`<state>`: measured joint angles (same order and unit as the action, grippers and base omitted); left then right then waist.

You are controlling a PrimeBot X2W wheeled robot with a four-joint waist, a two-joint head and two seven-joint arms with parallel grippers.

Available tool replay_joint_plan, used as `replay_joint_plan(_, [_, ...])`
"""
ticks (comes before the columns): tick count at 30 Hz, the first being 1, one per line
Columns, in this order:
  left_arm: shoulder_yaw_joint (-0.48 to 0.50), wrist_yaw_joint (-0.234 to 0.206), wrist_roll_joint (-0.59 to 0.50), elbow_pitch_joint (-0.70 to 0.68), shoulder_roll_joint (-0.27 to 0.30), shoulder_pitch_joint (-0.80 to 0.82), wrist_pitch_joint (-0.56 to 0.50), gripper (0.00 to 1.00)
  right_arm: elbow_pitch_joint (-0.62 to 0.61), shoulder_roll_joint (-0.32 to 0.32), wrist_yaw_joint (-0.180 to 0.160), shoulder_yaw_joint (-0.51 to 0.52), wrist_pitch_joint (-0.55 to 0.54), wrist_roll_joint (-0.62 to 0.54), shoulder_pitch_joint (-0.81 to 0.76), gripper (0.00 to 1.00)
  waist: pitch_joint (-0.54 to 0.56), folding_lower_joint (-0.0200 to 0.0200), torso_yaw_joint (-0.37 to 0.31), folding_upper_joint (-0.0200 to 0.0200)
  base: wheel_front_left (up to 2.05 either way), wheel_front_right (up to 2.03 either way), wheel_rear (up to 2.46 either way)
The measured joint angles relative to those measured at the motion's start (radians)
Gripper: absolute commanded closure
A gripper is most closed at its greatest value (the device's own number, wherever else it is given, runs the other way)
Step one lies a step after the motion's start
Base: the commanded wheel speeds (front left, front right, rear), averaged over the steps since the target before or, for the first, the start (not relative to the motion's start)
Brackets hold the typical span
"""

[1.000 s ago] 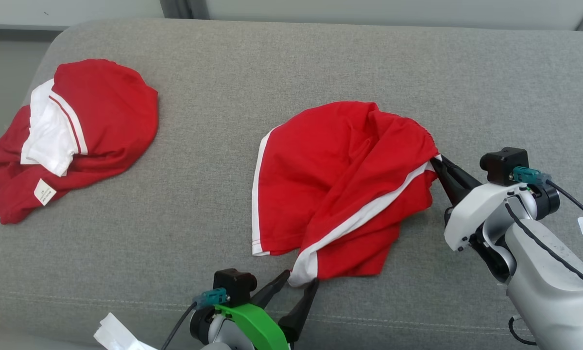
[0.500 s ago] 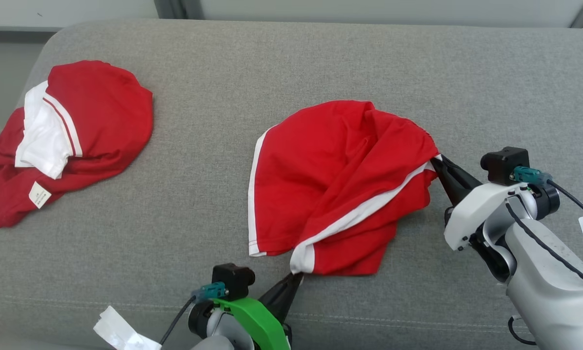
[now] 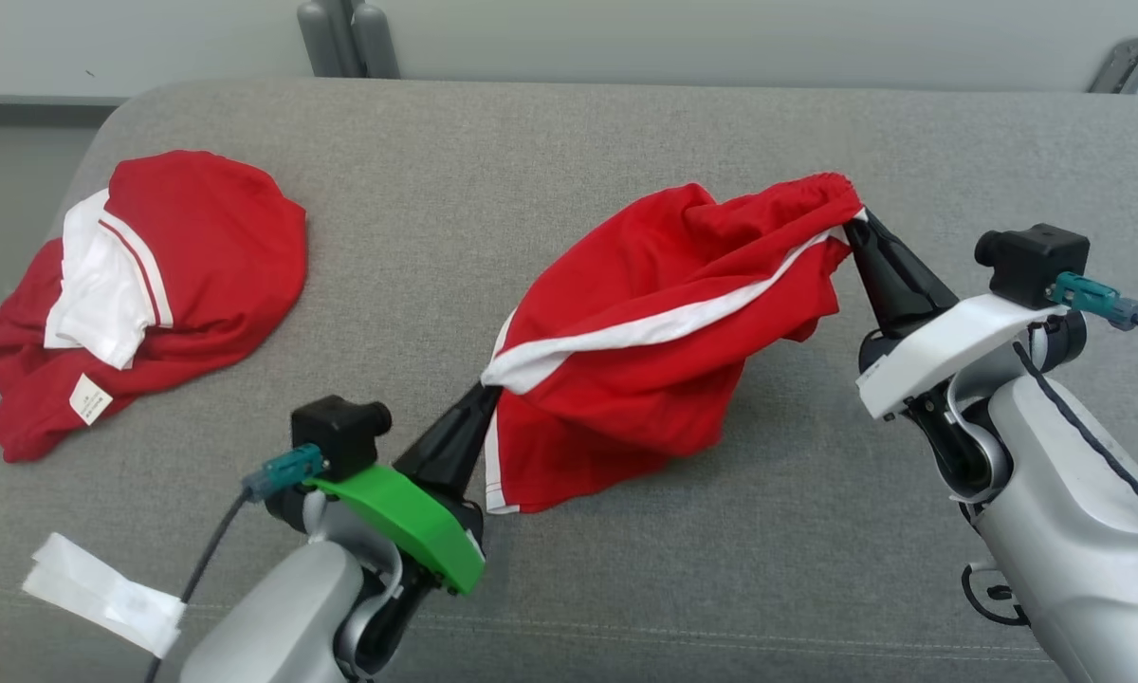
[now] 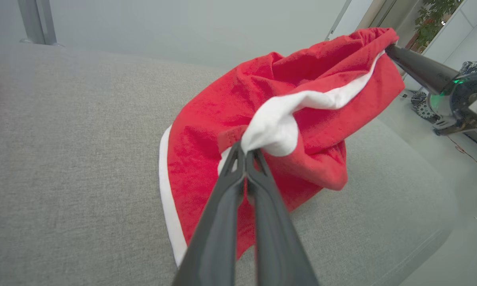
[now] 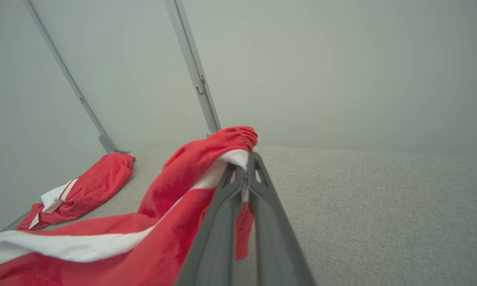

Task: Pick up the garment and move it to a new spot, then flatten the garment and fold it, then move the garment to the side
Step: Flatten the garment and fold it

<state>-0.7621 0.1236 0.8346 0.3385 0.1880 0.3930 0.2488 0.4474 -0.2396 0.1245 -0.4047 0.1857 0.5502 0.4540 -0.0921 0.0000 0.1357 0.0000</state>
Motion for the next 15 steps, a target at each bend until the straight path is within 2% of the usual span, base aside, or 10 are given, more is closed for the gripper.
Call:
replay_joint_plan(4, [0.043, 0.000, -0.040, -0.064, 0.033, 0.009, 0.000, 1.00, -0.035, -0.003, 0.000, 0.010, 0.006, 0.029, 0.000, 1.00, 0.022, 0.0000, 0.004, 0.0000, 0.00, 0.00, 0.00])
replay_joint_plan(7, [0.066, -0.002, -0.060, -0.138, 0.080, 0.015, 0.000, 1.00, -0.103, 0.001, 0.000, 0.003, 0.003, 0.084, 0.000, 1.00, 0.052, 0.0000, 0.008, 0.0000, 0.00, 0.00, 0.00])
replay_joint_plan(11, [0.084, -0.002, -0.065, -0.211, 0.099, 0.015, 0.000, 1.00, -0.168, 0.017, 0.000, -0.007, -0.017, 0.144, 0.000, 1.00, 0.075, 0.0000, 0.008, 0.0000, 0.00, 0.00, 0.00])
replay_joint_plan(15, [0.109, -0.028, -0.087, -0.318, 0.142, 0.012, 0.002, 1.00, -0.258, 0.048, 0.000, 0.003, -0.052, 0.253, -0.008, 1.00, 0.098, 0.0000, -0.003, 0.0000, 0.00, 0.00, 0.00])
